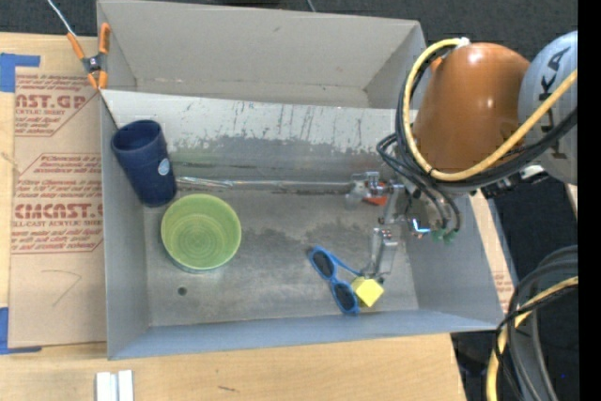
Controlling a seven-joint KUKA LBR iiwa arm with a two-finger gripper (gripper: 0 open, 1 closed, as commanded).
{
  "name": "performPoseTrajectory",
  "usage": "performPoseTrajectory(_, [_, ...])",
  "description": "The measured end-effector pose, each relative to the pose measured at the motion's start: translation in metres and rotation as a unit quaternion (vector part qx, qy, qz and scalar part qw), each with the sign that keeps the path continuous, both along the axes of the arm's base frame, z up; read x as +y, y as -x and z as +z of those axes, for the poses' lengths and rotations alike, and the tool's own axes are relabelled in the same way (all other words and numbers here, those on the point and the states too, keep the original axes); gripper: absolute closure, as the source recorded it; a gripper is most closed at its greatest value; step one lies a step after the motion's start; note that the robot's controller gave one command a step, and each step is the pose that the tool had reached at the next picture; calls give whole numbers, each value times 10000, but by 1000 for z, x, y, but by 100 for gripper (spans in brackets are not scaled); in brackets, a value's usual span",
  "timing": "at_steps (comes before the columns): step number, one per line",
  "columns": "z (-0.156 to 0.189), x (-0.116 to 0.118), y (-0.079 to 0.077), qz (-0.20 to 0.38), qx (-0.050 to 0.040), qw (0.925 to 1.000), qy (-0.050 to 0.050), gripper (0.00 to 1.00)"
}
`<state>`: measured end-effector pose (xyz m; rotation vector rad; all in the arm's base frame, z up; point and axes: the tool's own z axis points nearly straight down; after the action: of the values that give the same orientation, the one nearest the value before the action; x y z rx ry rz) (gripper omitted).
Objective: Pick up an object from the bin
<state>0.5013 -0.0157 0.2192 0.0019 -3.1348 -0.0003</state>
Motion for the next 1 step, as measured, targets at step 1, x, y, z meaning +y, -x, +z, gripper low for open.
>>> performPoseTrajectory(1, [-99, -9, 5, -659, 36, 9978, 0, 0])
